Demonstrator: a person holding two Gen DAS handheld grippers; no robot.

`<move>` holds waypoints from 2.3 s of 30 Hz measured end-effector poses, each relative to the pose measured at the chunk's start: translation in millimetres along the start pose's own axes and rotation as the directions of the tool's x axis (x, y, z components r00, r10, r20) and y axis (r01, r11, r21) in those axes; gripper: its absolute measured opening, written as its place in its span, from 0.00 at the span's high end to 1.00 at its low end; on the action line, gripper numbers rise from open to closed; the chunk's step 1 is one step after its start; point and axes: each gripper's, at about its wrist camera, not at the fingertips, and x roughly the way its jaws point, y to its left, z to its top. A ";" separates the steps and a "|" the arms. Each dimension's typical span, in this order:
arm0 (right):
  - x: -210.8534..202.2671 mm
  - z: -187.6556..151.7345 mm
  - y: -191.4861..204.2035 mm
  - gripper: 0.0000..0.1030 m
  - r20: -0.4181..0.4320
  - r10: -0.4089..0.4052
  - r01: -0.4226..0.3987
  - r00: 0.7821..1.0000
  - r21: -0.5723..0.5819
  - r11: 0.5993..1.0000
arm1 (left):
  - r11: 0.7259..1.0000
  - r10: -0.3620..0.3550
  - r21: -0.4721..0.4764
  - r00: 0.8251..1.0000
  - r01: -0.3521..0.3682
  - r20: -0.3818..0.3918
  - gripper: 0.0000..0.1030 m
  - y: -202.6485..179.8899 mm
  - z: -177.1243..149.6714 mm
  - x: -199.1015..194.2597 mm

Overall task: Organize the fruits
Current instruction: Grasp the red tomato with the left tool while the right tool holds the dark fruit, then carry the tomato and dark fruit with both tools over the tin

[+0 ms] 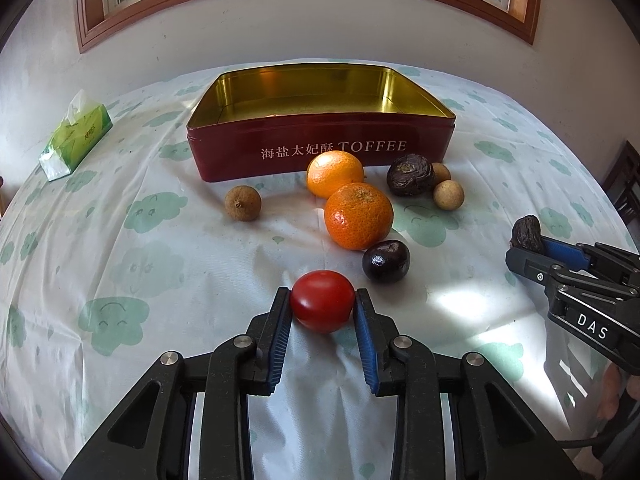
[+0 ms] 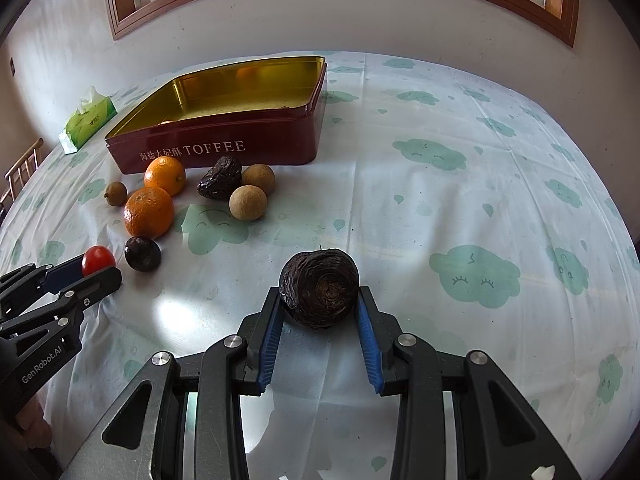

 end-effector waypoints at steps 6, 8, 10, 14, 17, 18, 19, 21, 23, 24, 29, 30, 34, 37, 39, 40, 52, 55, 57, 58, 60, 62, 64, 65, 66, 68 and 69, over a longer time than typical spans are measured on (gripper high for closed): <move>0.3 0.7 -1.4 0.67 -0.001 -0.002 0.002 1.000 0.000 1.000 | 1.000 0.000 -0.008 1.000 0.000 -0.006 0.69 2.7 -0.1 -1.0; 0.2 0.5 -0.8 0.67 -0.001 -0.001 0.001 1.000 -0.002 1.000 | 1.000 0.000 -0.010 1.000 0.000 -0.006 0.69 3.8 -0.1 -1.6; 0.2 0.3 -0.7 0.68 0.000 0.000 0.000 1.000 0.002 1.000 | 1.000 0.001 -0.012 1.000 -0.001 -0.005 0.69 5.3 0.2 -2.5; 0.6 1.6 -0.6 0.68 -0.002 0.003 -0.003 1.000 0.003 1.000 | 1.000 0.003 -0.016 1.000 -0.003 -0.002 0.69 8.2 0.1 -4.3; 1.0 3.3 1.1 0.68 -0.005 0.005 -0.005 1.000 -0.005 1.000 | 1.000 0.002 -0.019 1.000 -0.002 0.000 0.69 10.8 1.4 -5.2; 1.0 3.9 1.8 0.68 -0.005 0.005 -0.005 1.000 -0.006 1.000 | 1.000 0.002 -0.019 1.000 -0.002 0.000 0.69 11.8 2.3 -5.4; 1.0 4.6 2.7 0.68 -0.006 0.006 -0.006 1.000 -0.008 1.000 | 1.000 0.001 -0.018 1.000 -0.001 0.001 0.69 12.6 2.9 -5.7; 0.6 6.4 4.9 0.68 -0.005 0.004 -0.004 1.000 -0.015 1.000 | 1.000 0.006 -0.015 1.000 -0.006 0.004 0.69 13.6 4.6 -6.3; 0.1 9.1 6.3 0.68 -0.003 0.002 -0.002 1.000 -0.020 1.000 | 1.000 0.009 -0.010 1.000 -0.009 0.011 0.69 14.5 7.5 -7.2; 0.0 10.5 6.9 0.68 -0.002 0.002 -0.002 1.000 -0.022 1.000 | 1.000 0.010 -0.011 1.000 -0.010 0.015 0.69 15.1 9.2 -7.5; -0.5 16.3 9.8 0.68 0.001 -0.001 0.001 1.000 -0.028 1.000 | 1.000 0.010 -0.021 1.000 -0.009 0.027 0.69 18.9 19.3 -7.5; -0.4 17.5 10.6 0.68 0.001 -0.002 0.002 1.000 -0.031 1.000 | 1.000 0.011 -0.022 0.999 -0.010 0.030 0.69 19.6 21.6 -7.4; -2.2 21.7 14.8 0.68 0.005 -0.005 0.006 1.000 -0.045 0.999 | 0.999 0.013 -0.030 0.999 -0.011 0.048 0.69 23.7 30.5 -9.9; -4.9 25.7 17.5 0.68 0.014 -0.007 0.008 1.000 -0.055 0.998 | 0.999 0.014 -0.038 0.998 -0.012 0.061 0.69 28.0 37.5 -12.0; -7.5 29.5 18.4 0.68 0.024 -0.003 0.004 1.000 -0.056 0.998 | 0.999 0.019 -0.040 0.997 -0.017 0.070 0.69 31.2 42.3 -12.8; -9.0 31.7 19.0 0.68 0.028 -0.002 0.003 1.000 -0.059 0.998 | 0.999 0.021 -0.044 0.997 -0.017 0.074 0.69 33.5 44.7 -13.1; -13.1 80.8 25.8 0.68 0.101 0.027 -0.018 0.995 -0.084 0.996 | 0.996 0.051 -0.082 0.992 -0.041 0.116 0.69 59.7 80.8 -7.1; -7.2 94.7 30.6 0.68 0.111 0.034 -0.023 0.993 -0.098 0.995 | 0.996 0.050 -0.080 0.991 -0.040 0.127 0.69 61.7 93.2 -3.5; -1.1 104.1 34.1 0.68 0.111 0.035 -0.024 0.993 -0.106 0.994 | 0.996 0.046 -0.078 0.990 -0.035 0.132 0.69 62.4 101.9 0.4; 1.6 108.5 36.0 0.68 0.110 0.040 -0.029 0.993 -0.108 0.994 | 0.997 0.047 -0.074 0.990 -0.037 0.134 0.69 62.0 106.1 2.6; 8.3 116.5 40.1 0.68 0.107 0.044 -0.031 0.993 -0.116 0.993 | 0.997 0.055 -0.066 0.990 -0.046 0.131 0.69 61.4 114.1 8.5; 15.0 123.5 43.8 0.68 0.102 0.048 -0.035 0.994 -0.122 0.992 | 0.997 0.056 -0.065 0.991 -0.048 0.125 0.69 62.0 120.5 14.8; 21.7 129.4 48.0 0.68 0.098 0.048 -0.035 0.994 -0.131 0.991 | 0.997 0.059 -0.064 0.991 -0.051 0.119 0.69 62.1 124.5 20.7; 24.8 131.7 49.9 0.68 0.095 0.048 -0.035 0.994 -0.134 0.990 | 0.997 0.060 -0.062 0.992 -0.054 0.114 0.69 62.4 126.6 23.3; 27.7 134.0 51.3 0.68 0.092 0.051 -0.038 0.994 -0.135 0.990 | 0.997 0.061 -0.061 0.992 -0.055 0.112 0.69 62.6 128.6 25.8; 33.3 137.7 53.6 0.68 0.086 0.050 -0.038 0.995 -0.139 0.990 | 0.996 0.070 -0.054 0.992 -0.064 0.108 0.69 62.9 131.3 30.5; 35.9 139.1 54.4 0.68 0.082 0.052 -0.041 0.995 -0.139 0.989 | 0.996 0.073 -0.051 0.992 -0.068 0.106 0.69 63.1 132.2 32.8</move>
